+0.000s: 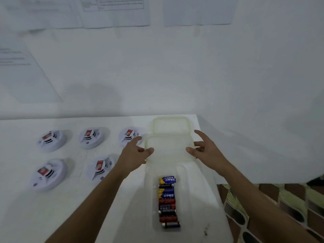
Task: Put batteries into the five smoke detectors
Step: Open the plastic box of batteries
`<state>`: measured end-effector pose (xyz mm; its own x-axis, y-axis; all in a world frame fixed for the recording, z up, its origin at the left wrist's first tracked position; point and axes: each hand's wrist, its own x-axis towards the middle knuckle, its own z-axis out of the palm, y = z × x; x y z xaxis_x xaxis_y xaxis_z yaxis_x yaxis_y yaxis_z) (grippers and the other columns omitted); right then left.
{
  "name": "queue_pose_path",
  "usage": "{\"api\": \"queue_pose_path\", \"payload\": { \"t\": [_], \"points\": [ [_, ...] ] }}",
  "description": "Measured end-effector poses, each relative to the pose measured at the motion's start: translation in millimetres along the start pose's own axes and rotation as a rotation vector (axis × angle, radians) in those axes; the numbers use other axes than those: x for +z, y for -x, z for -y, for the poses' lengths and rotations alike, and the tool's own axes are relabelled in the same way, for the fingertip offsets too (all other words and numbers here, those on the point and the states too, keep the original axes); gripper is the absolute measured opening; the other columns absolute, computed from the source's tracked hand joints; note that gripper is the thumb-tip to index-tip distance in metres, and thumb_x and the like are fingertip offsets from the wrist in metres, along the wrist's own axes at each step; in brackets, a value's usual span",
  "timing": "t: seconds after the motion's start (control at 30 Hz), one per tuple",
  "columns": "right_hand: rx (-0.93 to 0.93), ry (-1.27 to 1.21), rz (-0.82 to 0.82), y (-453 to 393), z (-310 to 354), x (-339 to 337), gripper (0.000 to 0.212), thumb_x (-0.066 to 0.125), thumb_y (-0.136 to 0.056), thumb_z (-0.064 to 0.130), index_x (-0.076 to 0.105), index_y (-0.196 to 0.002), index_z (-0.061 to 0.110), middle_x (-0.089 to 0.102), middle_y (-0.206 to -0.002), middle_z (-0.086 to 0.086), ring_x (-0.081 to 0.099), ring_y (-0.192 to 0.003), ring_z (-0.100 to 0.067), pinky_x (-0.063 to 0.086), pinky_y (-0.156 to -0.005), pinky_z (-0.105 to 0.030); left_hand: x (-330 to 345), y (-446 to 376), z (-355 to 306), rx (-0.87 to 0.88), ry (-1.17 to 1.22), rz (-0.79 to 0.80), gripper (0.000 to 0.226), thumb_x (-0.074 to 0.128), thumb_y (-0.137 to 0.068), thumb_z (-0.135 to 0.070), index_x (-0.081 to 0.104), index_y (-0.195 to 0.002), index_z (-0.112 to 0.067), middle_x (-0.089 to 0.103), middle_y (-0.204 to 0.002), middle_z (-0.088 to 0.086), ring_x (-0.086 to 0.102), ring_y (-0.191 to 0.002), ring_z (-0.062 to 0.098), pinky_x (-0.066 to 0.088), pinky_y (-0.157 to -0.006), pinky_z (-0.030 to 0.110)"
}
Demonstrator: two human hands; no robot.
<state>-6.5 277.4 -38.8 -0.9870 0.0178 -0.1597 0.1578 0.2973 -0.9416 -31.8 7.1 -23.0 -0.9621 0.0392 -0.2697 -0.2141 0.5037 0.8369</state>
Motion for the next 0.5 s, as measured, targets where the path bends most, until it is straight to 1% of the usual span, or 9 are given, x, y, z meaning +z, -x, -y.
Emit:
{"api": "queue_pose_path", "payload": {
  "t": [0.03,0.13,0.2,0.3,0.43,0.5],
  "points": [
    [0.003,-0.012,-0.015,-2,0,2,0.077,0.076,-0.086,0.032,0.032,-0.150,0.035,0.059,-0.123,-0.004,0.068,-0.097,-0.012,0.055,-0.074,-0.018,-1,-4,1,-0.011,0.043,0.008,0.076,0.073,-0.083,-0.038,0.034,-0.146,-0.024,0.067,-0.113,0.003,0.071,-0.082,0.017,0.057,-0.087,0.041],
    [0.033,-0.078,-0.059,-10,1,6,0.080,0.080,-0.081,0.032,0.037,-0.148,0.031,0.061,-0.127,-0.011,0.067,-0.104,-0.020,0.057,-0.091,-0.039,-6,-14,-1,-0.046,0.216,0.050,0.074,0.076,-0.081,-0.036,0.041,-0.144,-0.017,0.067,-0.115,0.004,0.069,-0.094,0.022,0.058,-0.086,0.043],
    [0.036,-0.107,-0.079,-14,3,9,0.077,0.081,-0.081,0.029,0.040,-0.146,0.028,0.063,-0.124,-0.012,0.066,-0.106,-0.023,0.056,-0.093,-0.044,-6,-17,-6,-0.057,0.254,0.051,0.072,0.072,-0.086,-0.031,0.036,-0.146,-0.015,0.064,-0.119,0.007,0.066,-0.100,0.024,0.058,-0.083,0.039],
    [0.030,-0.129,-0.084,-19,3,11,0.075,0.082,-0.080,0.026,0.042,-0.143,0.029,0.063,-0.123,-0.012,0.067,-0.105,-0.025,0.056,-0.093,-0.046,-3,-20,-10,-0.041,0.197,0.039,0.073,0.069,-0.089,-0.024,0.029,-0.149,-0.014,0.061,-0.120,0.008,0.063,-0.098,0.023,0.057,-0.075,0.031],
    [0.010,-0.099,-0.024,-24,0,8,0.076,0.080,-0.082,0.025,0.039,-0.144,0.035,0.058,-0.129,-0.011,0.065,-0.108,-0.025,0.057,-0.092,-0.042,-1,-24,-9,-0.025,0.164,0.040,0.078,0.069,-0.089,-0.020,0.022,-0.151,-0.017,0.058,-0.104,0.000,0.060,-0.086,0.015,0.053,-0.066,0.026],
    [0.006,-0.071,0.004,-27,-1,7,0.073,0.078,-0.084,0.027,0.038,-0.144,0.038,0.055,-0.131,-0.011,0.062,-0.111,-0.026,0.056,-0.089,-0.038,-1,-27,-8,-0.023,0.143,0.049,0.081,0.069,-0.089,-0.022,0.019,-0.152,-0.020,0.060,-0.101,-0.001,0.059,-0.080,0.017,0.050,-0.062,0.026]
  ]
}}
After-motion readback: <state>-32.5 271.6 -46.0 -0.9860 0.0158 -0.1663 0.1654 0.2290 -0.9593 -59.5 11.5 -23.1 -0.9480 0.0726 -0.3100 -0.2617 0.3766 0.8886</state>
